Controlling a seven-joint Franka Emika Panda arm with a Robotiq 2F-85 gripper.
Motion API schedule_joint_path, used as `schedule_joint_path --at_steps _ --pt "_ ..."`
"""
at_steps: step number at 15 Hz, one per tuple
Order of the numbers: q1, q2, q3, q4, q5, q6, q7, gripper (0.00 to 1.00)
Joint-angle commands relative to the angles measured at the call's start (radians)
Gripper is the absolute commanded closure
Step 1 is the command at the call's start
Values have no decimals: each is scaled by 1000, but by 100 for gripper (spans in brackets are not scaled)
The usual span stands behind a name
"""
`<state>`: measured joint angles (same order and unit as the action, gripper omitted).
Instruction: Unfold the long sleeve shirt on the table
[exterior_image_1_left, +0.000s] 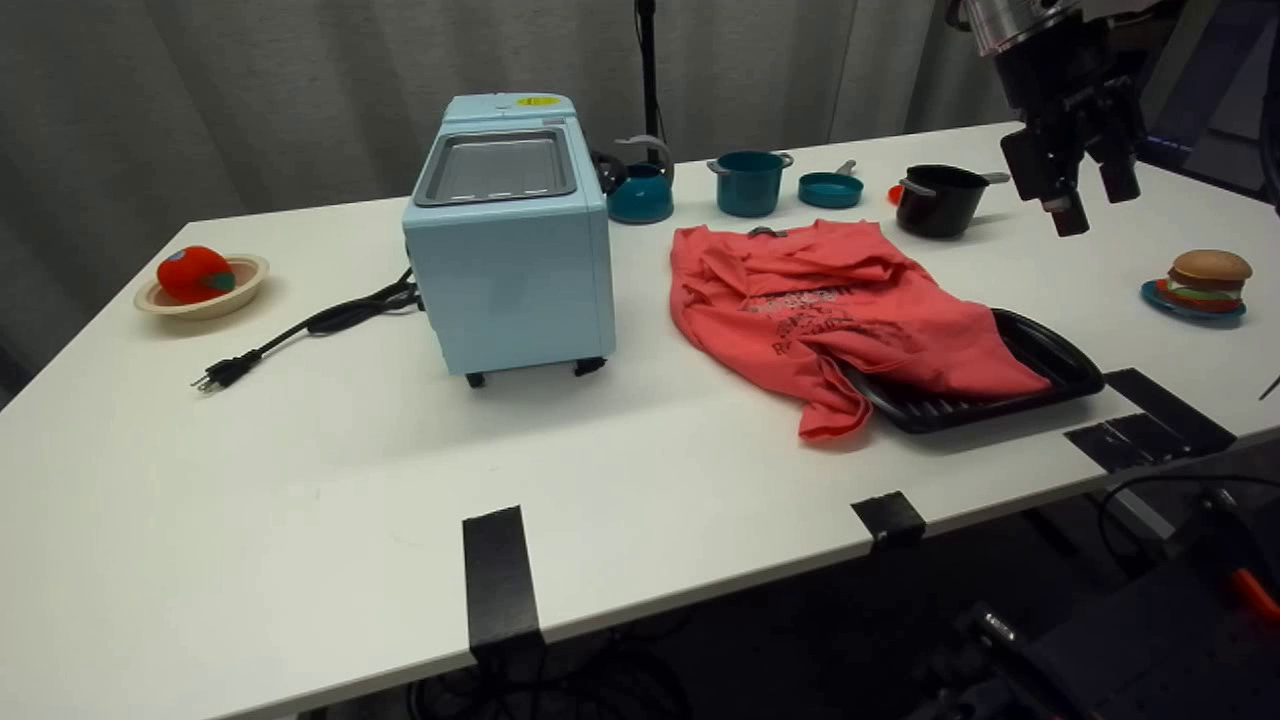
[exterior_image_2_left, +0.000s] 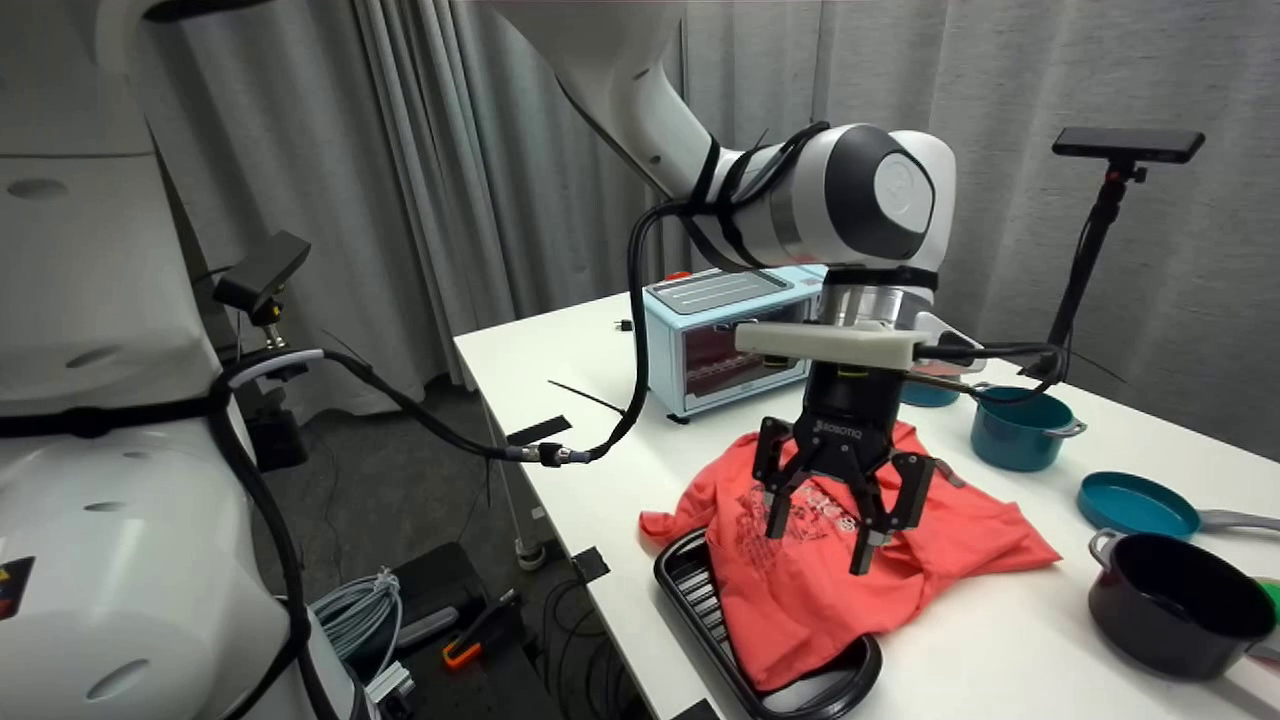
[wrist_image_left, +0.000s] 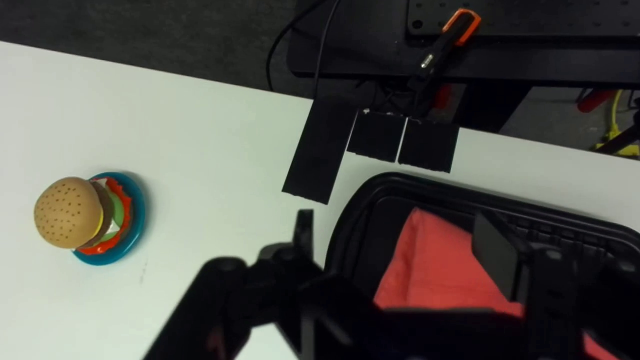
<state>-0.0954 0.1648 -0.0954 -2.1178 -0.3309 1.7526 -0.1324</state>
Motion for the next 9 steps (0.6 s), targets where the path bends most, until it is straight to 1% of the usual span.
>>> schedule_joint_path --at_steps 1,5,9 --pt "0 -33 11 -11 34 100 -7 0" --pt "0 -1 26 5 87 314 -26 0" --pt "5 76 53 37 182 543 -45 0"
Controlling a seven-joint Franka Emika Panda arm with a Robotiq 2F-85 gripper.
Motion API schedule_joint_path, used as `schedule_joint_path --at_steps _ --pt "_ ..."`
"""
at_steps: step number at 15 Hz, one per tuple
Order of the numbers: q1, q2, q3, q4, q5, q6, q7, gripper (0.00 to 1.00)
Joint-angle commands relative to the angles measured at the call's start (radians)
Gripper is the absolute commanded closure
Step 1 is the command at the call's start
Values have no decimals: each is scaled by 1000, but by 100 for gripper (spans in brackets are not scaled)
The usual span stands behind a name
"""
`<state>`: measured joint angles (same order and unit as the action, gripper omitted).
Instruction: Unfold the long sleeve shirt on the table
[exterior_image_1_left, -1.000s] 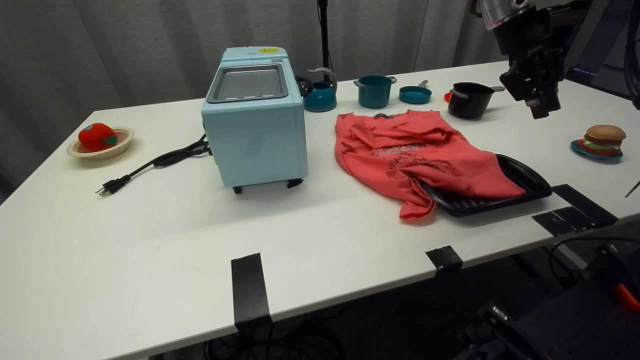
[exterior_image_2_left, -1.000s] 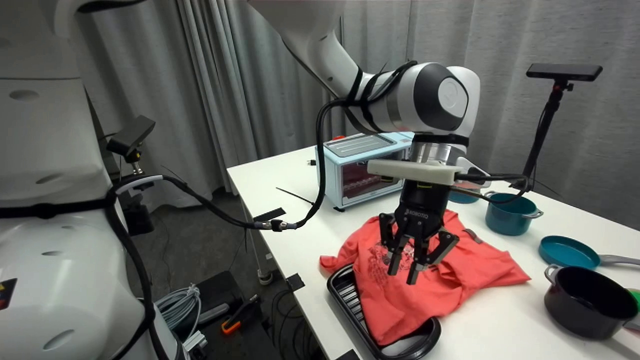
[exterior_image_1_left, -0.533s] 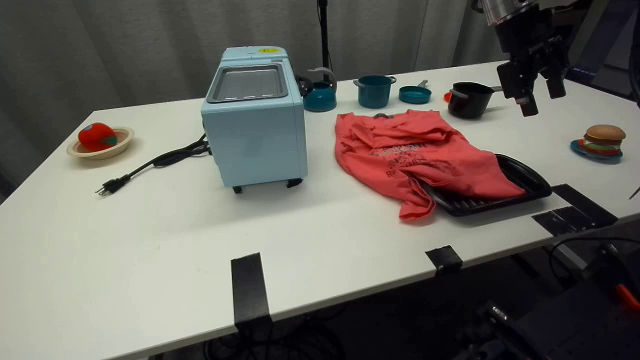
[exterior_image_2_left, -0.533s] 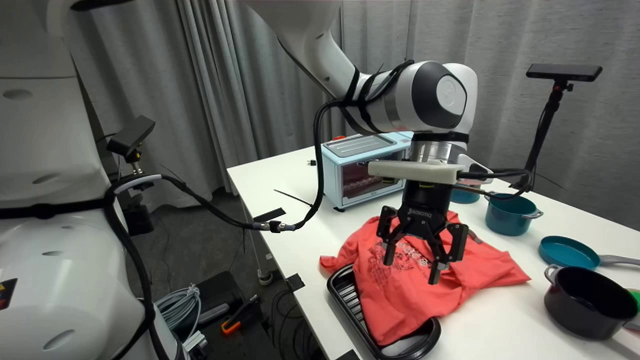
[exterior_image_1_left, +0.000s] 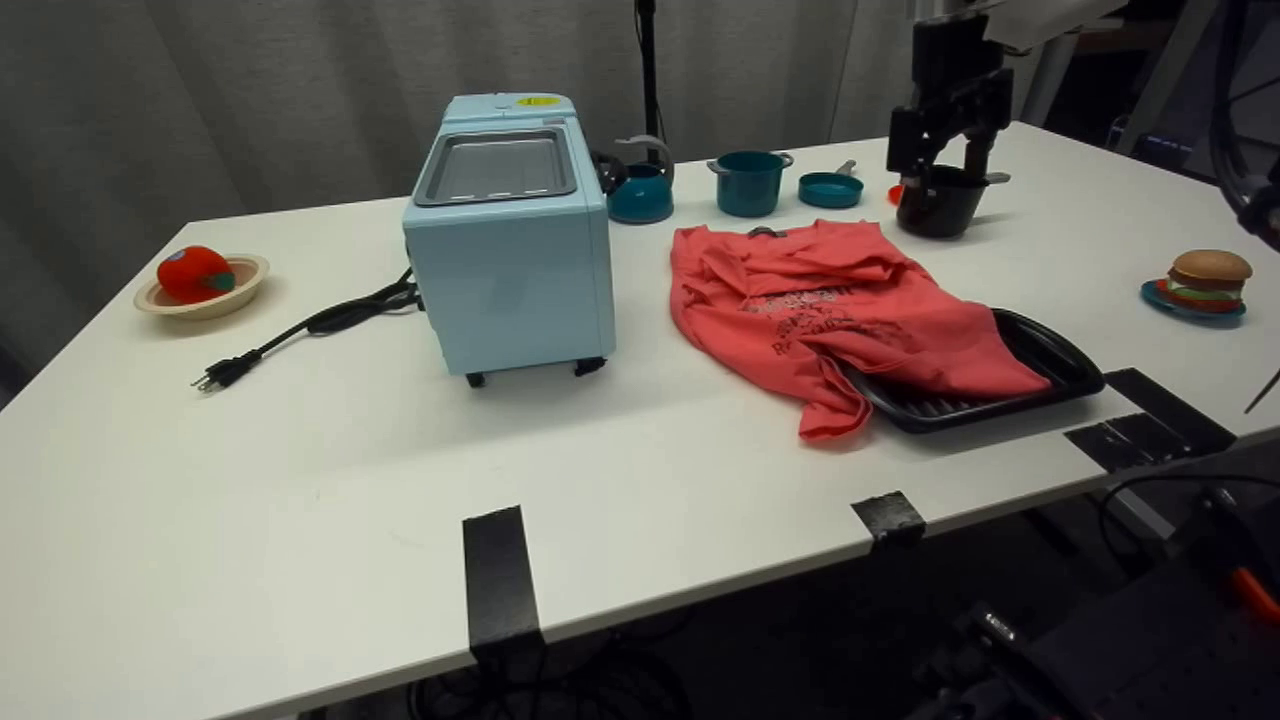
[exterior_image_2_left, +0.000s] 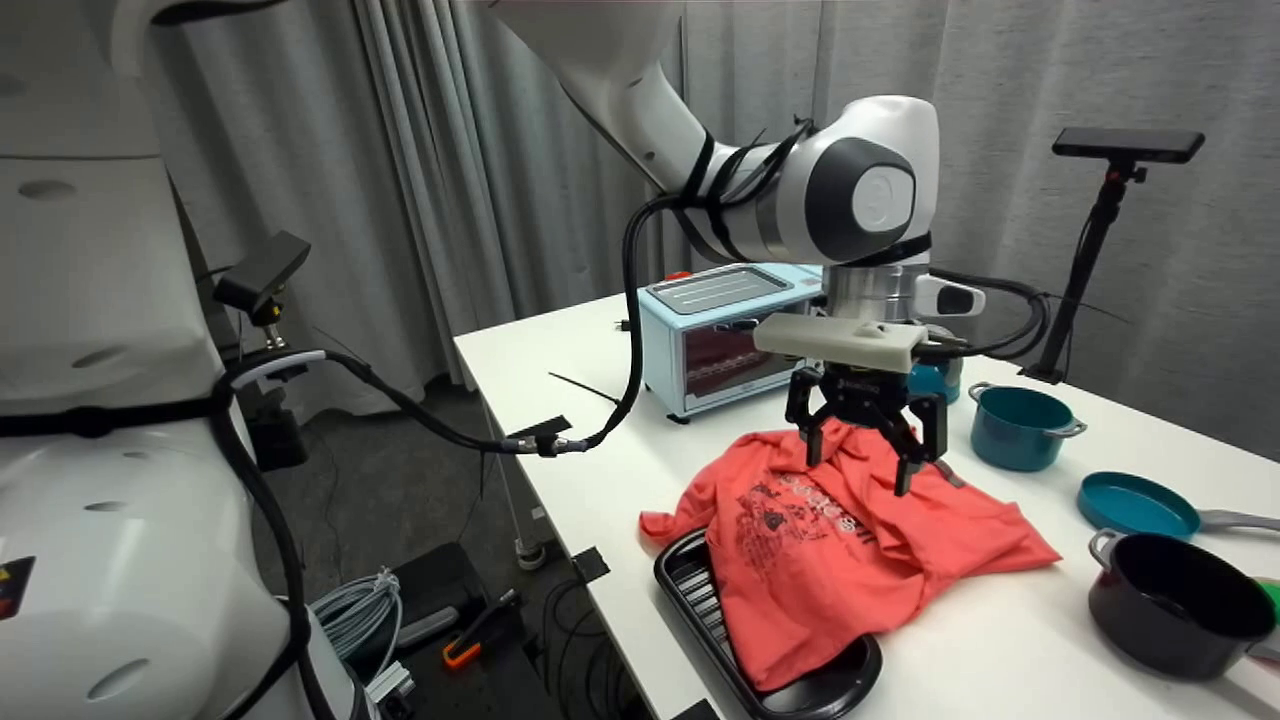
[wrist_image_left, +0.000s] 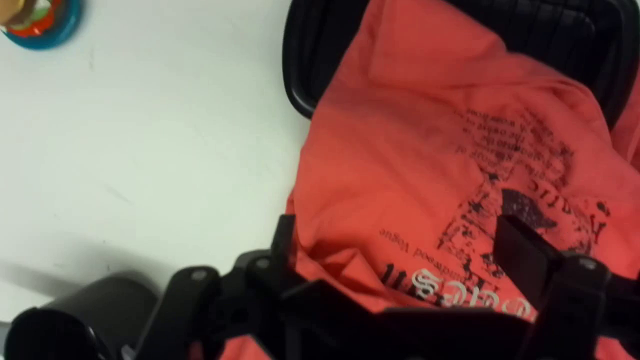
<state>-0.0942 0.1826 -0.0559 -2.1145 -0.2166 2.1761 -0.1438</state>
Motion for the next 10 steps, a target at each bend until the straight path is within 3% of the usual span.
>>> schedule_joint_path --at_steps 1,5,10 --pt "4 82 23 45 94 166 -38 0" --pt "0 200 68 108 179 307 -72 0" --pt "-13 337 133 186 254 400 -115 0"
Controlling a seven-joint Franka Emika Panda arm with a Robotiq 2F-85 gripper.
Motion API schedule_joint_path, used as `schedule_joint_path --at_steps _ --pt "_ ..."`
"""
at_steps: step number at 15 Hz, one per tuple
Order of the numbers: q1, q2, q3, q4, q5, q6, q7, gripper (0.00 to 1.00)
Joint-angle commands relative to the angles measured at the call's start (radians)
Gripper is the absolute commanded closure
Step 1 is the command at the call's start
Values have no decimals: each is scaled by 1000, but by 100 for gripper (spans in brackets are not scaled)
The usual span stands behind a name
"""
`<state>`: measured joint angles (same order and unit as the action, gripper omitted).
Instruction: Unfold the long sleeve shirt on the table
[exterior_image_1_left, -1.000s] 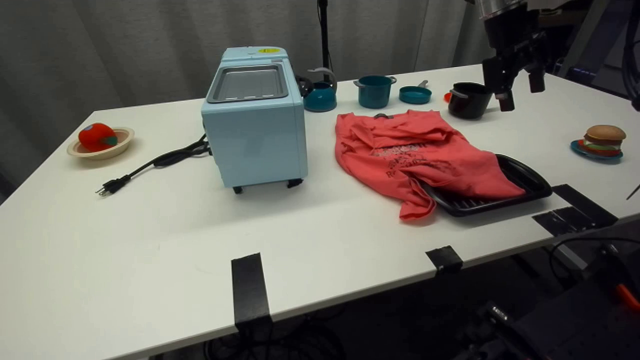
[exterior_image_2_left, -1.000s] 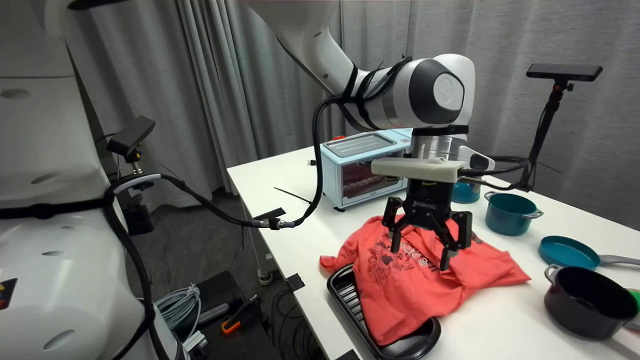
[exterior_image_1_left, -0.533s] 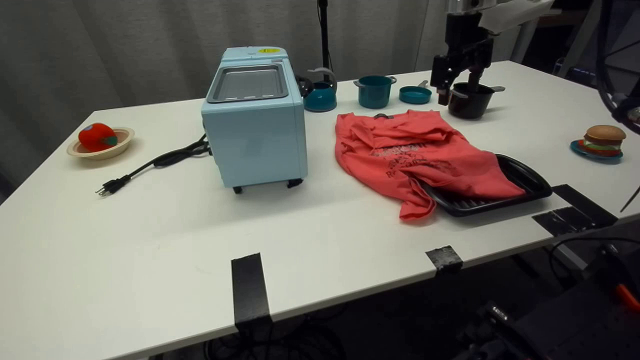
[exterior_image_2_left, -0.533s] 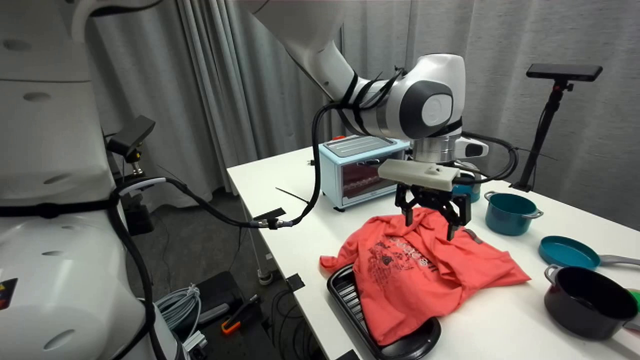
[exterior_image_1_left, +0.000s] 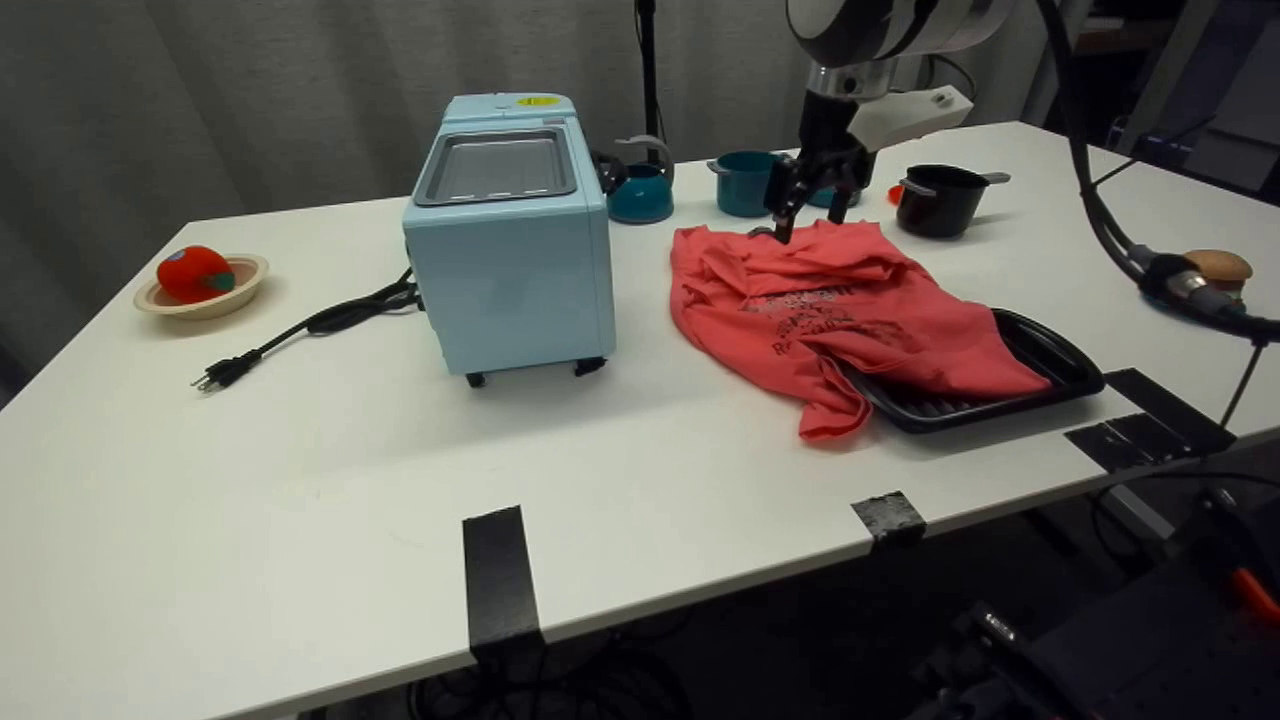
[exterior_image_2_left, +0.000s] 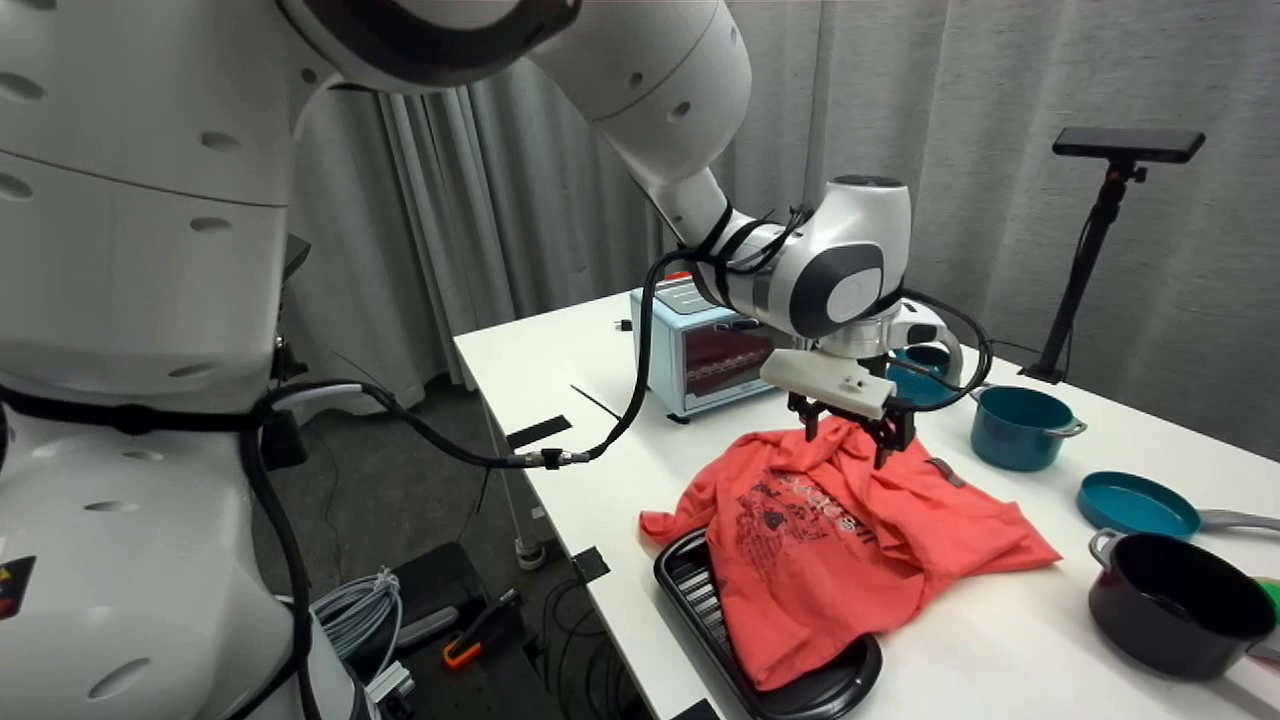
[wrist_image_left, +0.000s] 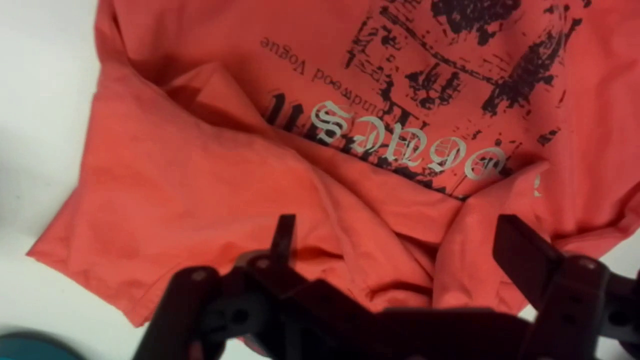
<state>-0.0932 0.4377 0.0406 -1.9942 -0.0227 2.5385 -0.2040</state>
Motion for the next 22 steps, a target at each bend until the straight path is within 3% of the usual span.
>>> schedule_joint_path --at_steps 1,7,13,14,15,20,21,22 --pt "-18 107 49 78 72 54 -65 0" --pt "-28 232 101 197 93 77 -104 0" --pt "-21 289 130 219 82 141 -121 0" --pt "-22 298 136 222 81 150 -122 25" --pt "-22 303 141 220 79 156 -124 26" --pt "-17 303 145 231 64 171 -135 64" --pt "-13 300 141 229 59 173 -135 26" --pt "-10 298 136 233 54 173 -136 27"
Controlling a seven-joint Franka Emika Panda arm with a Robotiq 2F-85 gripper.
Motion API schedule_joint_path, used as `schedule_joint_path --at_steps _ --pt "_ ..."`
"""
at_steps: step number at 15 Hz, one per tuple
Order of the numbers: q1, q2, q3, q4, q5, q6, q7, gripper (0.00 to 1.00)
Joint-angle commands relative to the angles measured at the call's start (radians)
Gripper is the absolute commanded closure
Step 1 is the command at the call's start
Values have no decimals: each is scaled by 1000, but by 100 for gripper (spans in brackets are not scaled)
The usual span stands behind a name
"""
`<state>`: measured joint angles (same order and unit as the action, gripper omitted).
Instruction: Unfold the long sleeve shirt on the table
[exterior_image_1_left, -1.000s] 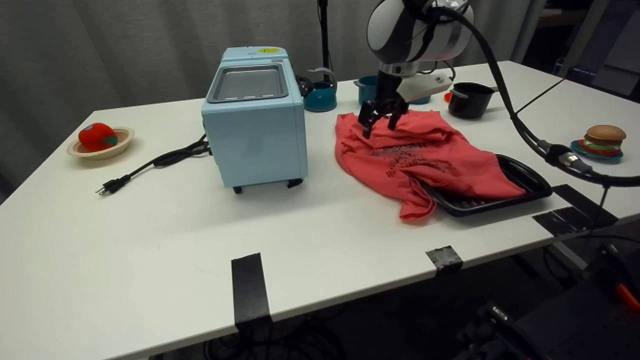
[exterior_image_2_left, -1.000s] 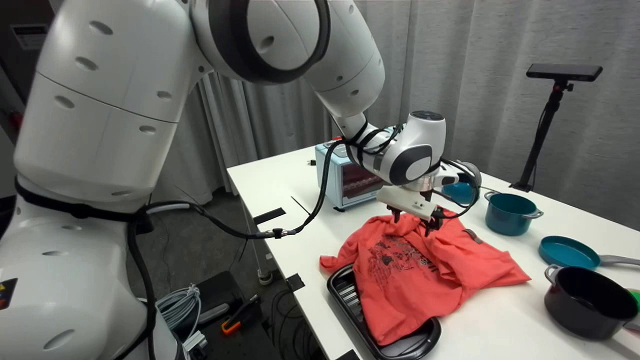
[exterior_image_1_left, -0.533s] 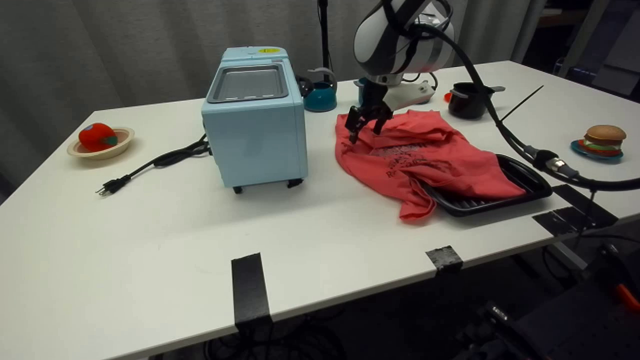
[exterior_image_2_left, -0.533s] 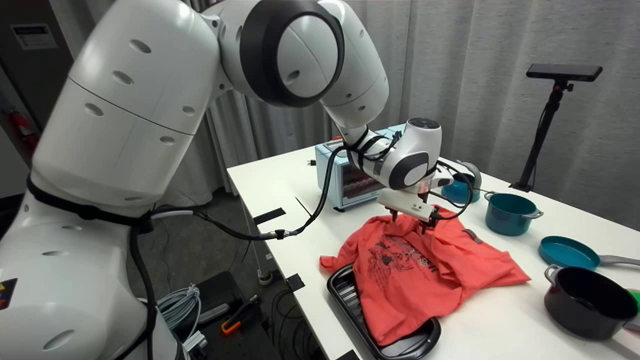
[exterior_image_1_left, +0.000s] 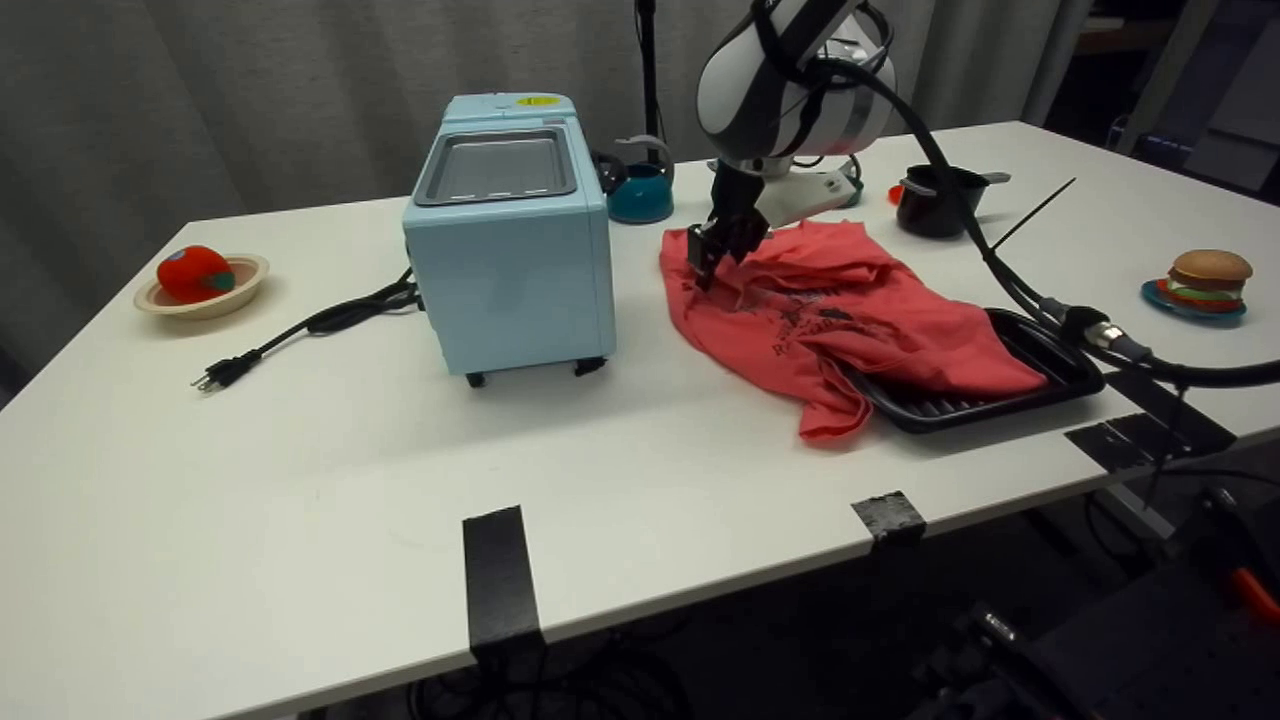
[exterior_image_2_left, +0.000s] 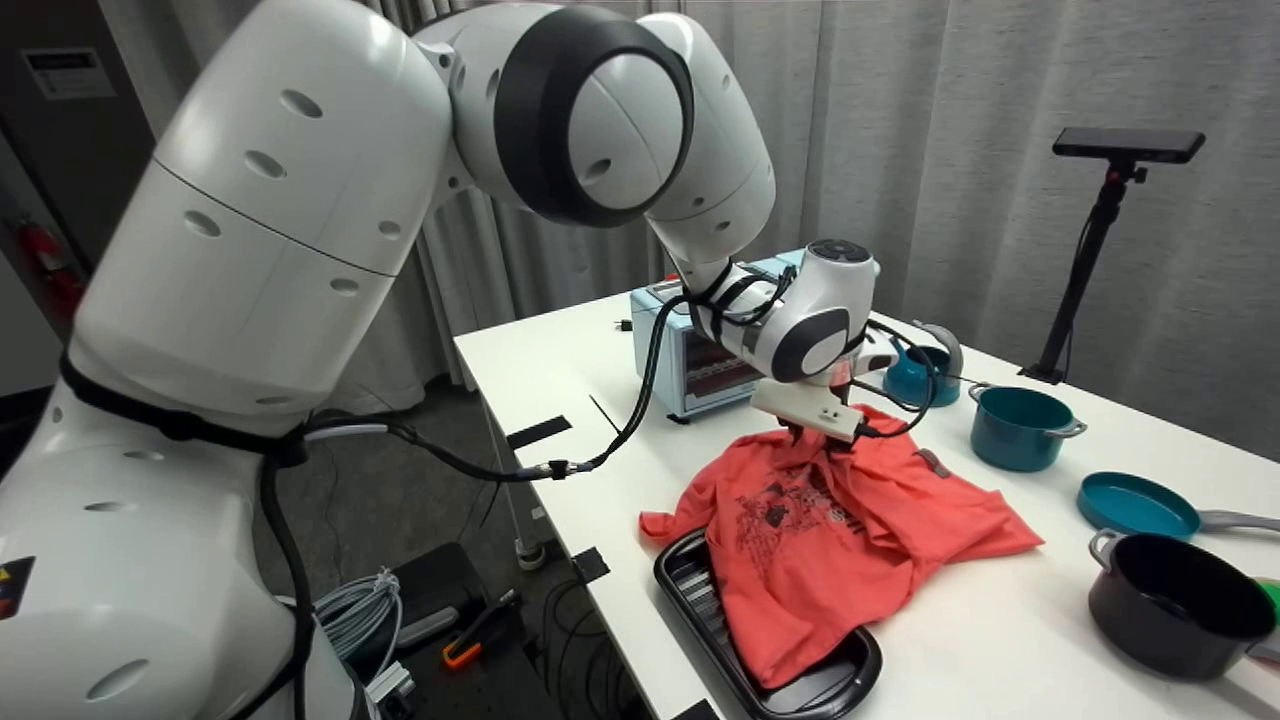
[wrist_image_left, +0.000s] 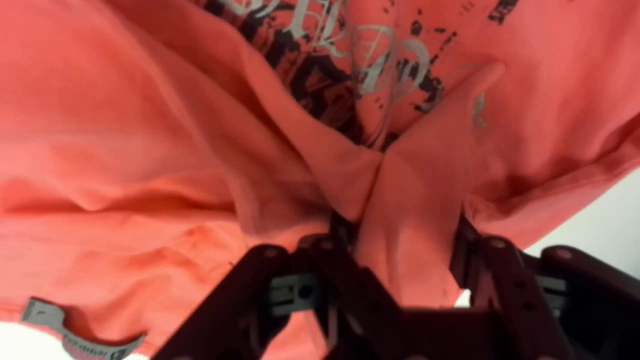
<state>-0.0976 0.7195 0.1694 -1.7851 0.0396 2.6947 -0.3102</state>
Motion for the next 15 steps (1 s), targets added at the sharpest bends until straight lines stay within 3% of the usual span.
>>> schedule_joint_path --at_steps 1,5,9,11,12,15 --pt "-7 14 6 25 -11 12 -32 27" --pt "-6 6 6 22 -15 7 -34 0" --pt "-8 3 15 23 -11 11 -45 0" --pt "-7 3 18 19 -9 14 -47 2" --pt "-6 5 19 19 -7 16 -43 19" --pt "-2 4 19 27 -11 9 -42 34"
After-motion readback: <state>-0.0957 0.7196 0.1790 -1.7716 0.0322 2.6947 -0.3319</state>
